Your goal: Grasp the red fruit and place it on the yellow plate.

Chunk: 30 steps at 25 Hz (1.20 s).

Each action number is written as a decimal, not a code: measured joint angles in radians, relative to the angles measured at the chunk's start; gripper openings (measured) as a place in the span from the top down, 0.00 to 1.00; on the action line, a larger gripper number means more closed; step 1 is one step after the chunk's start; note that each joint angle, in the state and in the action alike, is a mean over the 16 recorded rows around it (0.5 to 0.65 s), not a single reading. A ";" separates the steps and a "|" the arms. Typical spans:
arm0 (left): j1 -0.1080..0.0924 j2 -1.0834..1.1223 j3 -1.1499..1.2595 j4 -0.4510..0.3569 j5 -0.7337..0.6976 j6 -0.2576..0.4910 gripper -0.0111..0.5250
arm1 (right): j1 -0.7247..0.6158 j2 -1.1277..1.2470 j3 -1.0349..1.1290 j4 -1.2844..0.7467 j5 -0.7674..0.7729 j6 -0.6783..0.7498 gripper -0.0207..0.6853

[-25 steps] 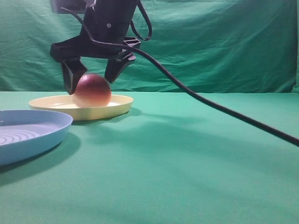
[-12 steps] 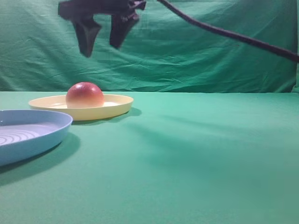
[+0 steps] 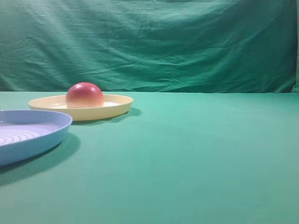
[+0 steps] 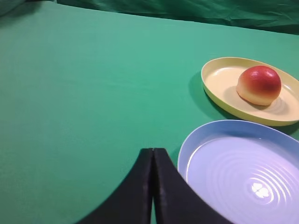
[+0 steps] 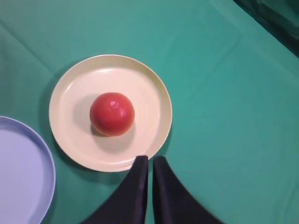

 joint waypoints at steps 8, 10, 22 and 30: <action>0.000 0.000 0.000 0.000 0.000 0.000 0.98 | 0.000 -0.124 0.000 -0.011 0.036 0.004 0.97; 0.000 0.000 0.000 0.000 0.000 0.000 0.98 | 0.000 -0.150 0.000 -0.031 0.038 0.008 0.97; 0.000 0.000 0.000 0.000 0.000 0.000 0.98 | -0.092 -0.370 0.098 -0.141 0.030 0.032 0.97; 0.000 0.000 0.000 0.000 0.000 0.000 0.98 | -0.270 -0.588 0.353 -0.137 -0.048 0.071 0.97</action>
